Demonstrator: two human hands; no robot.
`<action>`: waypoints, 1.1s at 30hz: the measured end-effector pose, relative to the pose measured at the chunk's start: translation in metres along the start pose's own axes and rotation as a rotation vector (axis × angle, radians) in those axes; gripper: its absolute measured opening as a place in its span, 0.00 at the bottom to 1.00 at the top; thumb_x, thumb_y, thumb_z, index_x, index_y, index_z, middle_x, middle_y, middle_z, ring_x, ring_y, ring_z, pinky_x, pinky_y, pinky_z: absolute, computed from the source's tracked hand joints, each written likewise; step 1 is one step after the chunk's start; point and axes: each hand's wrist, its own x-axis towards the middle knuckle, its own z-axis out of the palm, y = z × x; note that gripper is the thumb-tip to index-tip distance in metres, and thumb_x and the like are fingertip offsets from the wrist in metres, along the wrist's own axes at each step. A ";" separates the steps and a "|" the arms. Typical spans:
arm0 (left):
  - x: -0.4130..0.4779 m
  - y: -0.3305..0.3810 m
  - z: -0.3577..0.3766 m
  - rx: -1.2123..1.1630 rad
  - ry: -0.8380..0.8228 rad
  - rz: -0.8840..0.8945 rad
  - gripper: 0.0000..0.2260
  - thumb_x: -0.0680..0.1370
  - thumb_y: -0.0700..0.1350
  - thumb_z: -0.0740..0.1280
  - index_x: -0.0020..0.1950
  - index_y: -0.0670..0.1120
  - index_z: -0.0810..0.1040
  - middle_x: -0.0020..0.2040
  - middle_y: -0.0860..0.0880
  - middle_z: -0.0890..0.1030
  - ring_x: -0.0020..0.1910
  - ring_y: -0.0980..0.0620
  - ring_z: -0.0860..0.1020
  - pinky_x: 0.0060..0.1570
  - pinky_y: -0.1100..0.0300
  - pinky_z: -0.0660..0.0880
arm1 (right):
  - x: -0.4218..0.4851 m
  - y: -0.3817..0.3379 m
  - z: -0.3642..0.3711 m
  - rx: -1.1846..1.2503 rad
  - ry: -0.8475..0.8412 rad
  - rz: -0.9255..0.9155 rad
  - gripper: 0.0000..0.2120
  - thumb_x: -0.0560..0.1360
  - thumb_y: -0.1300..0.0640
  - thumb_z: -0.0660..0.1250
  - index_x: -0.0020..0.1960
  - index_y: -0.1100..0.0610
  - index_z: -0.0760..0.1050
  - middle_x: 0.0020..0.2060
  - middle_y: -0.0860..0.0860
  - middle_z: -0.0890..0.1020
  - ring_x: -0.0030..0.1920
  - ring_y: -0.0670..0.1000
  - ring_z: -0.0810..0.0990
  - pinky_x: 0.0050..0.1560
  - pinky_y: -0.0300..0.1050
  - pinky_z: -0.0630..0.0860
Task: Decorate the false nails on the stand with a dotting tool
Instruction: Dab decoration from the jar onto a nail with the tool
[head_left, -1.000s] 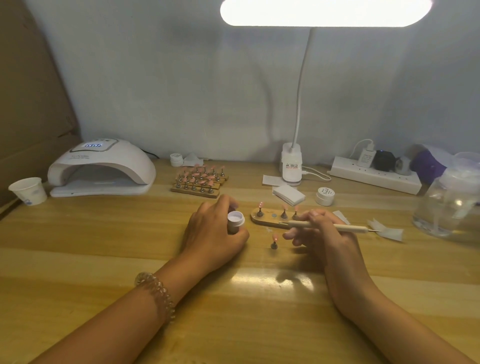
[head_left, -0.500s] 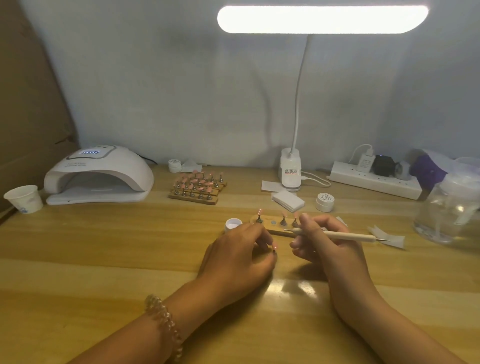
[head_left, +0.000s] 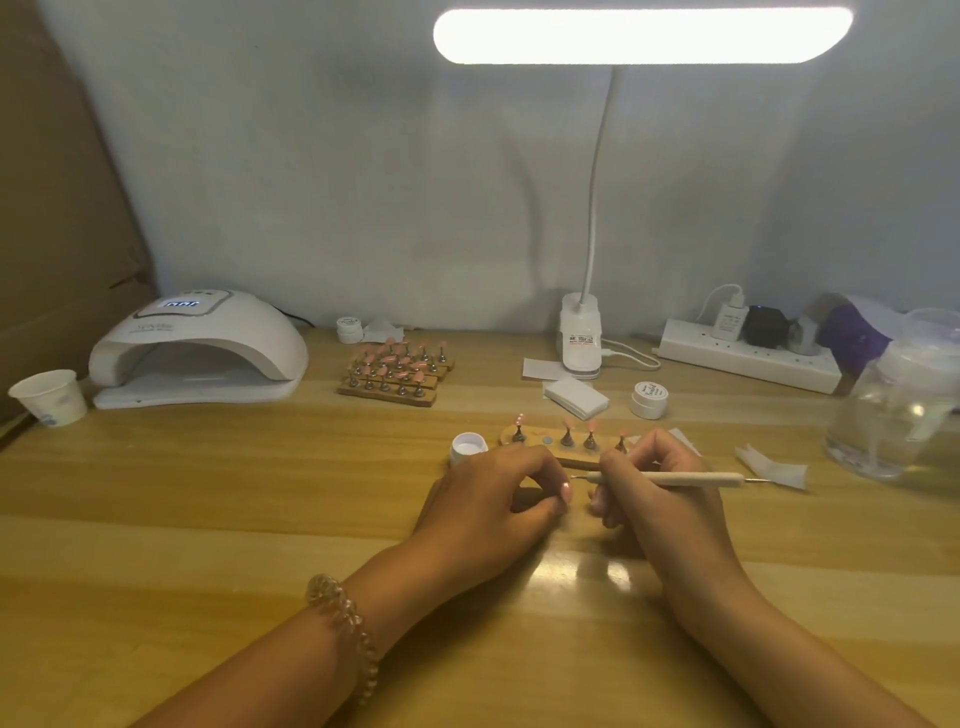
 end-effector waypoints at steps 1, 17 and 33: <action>0.000 -0.001 0.000 -0.005 0.001 0.001 0.06 0.76 0.50 0.71 0.43 0.60 0.76 0.42 0.71 0.75 0.37 0.71 0.72 0.34 0.64 0.62 | 0.000 0.000 0.000 -0.018 0.000 -0.001 0.11 0.71 0.61 0.69 0.35 0.60 0.69 0.25 0.56 0.80 0.25 0.48 0.76 0.26 0.38 0.73; 0.000 -0.005 0.001 -0.096 -0.001 -0.011 0.05 0.75 0.48 0.72 0.43 0.58 0.80 0.43 0.65 0.78 0.34 0.69 0.73 0.35 0.65 0.64 | -0.001 -0.001 0.001 -0.057 -0.049 0.023 0.09 0.70 0.63 0.68 0.36 0.64 0.68 0.26 0.58 0.81 0.26 0.49 0.78 0.26 0.40 0.75; 0.000 -0.003 -0.001 -0.108 -0.025 -0.015 0.04 0.76 0.47 0.73 0.45 0.56 0.81 0.44 0.62 0.79 0.34 0.69 0.73 0.35 0.67 0.64 | -0.001 -0.002 0.001 -0.071 -0.061 0.012 0.09 0.72 0.64 0.67 0.36 0.62 0.69 0.26 0.58 0.81 0.25 0.48 0.78 0.26 0.40 0.75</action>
